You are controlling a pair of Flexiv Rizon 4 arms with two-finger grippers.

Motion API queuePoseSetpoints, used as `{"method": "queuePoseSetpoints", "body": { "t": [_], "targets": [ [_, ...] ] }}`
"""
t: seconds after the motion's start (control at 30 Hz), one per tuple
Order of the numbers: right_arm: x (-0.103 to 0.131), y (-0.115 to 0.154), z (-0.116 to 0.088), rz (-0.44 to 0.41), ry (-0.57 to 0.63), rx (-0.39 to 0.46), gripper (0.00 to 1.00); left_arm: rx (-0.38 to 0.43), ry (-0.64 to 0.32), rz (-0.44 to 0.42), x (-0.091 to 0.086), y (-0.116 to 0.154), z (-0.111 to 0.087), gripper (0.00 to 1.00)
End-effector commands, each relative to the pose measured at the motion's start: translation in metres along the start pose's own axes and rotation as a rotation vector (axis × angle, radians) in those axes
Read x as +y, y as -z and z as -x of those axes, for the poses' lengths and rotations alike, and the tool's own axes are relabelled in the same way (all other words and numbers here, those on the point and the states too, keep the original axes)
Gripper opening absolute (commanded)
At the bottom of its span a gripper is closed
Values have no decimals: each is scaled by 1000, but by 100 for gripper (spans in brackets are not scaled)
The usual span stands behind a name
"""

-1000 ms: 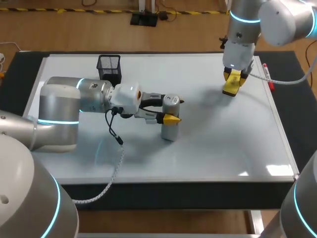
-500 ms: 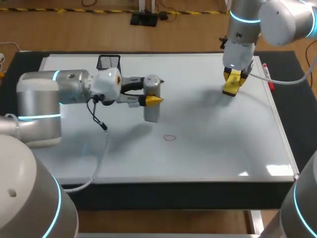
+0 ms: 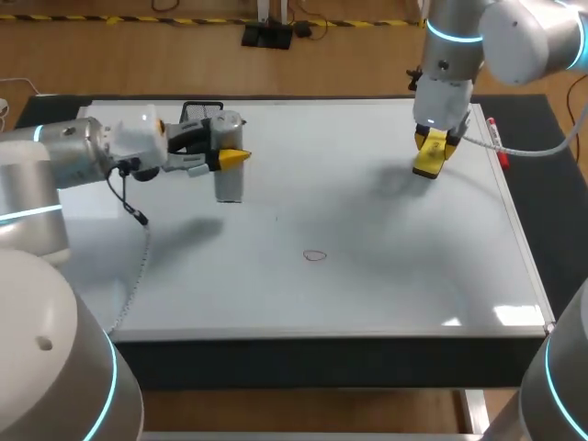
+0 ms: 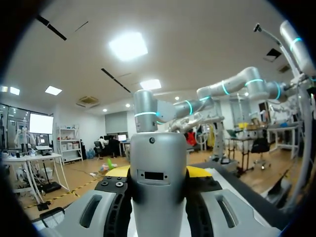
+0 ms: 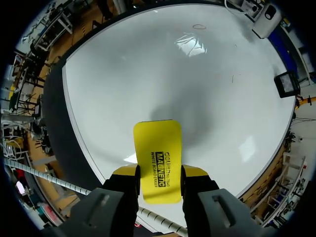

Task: Pick up the inspection probe, press it on each red-marked spot on the whiteboard one by one, put down the probe, pick up the eraser, and wipe off all the red marks.

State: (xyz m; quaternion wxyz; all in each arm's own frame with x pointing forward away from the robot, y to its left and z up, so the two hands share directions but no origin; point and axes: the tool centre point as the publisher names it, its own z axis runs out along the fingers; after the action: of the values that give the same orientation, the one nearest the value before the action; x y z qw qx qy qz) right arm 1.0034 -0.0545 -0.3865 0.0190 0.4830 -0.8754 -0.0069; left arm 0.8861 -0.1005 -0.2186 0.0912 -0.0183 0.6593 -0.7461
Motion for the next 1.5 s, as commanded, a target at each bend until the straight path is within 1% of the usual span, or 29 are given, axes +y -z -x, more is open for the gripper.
{"method": "queuePoseSetpoints", "body": {
  "t": [0.03,0.37,0.73,0.8,1.33,1.5],
  "targets": [
    [-1,1,0,0,2,3,0,-48,7,-3,-4,19,-2,0],
    [-1,1,0,0,2,3,0,-125,29,-22,7,50,3,0],
    [-1,1,0,0,2,3,0,-169,21,-28,4,69,2,0],
    [-1,1,0,0,2,3,0,-169,16,-31,2,70,1,0],
    [-1,1,0,0,2,3,0,-169,16,-31,2,70,1,0],
    [22,2,6,-33,52,42,0,-169,16,-31,2,70,1,0]
  ]
}}
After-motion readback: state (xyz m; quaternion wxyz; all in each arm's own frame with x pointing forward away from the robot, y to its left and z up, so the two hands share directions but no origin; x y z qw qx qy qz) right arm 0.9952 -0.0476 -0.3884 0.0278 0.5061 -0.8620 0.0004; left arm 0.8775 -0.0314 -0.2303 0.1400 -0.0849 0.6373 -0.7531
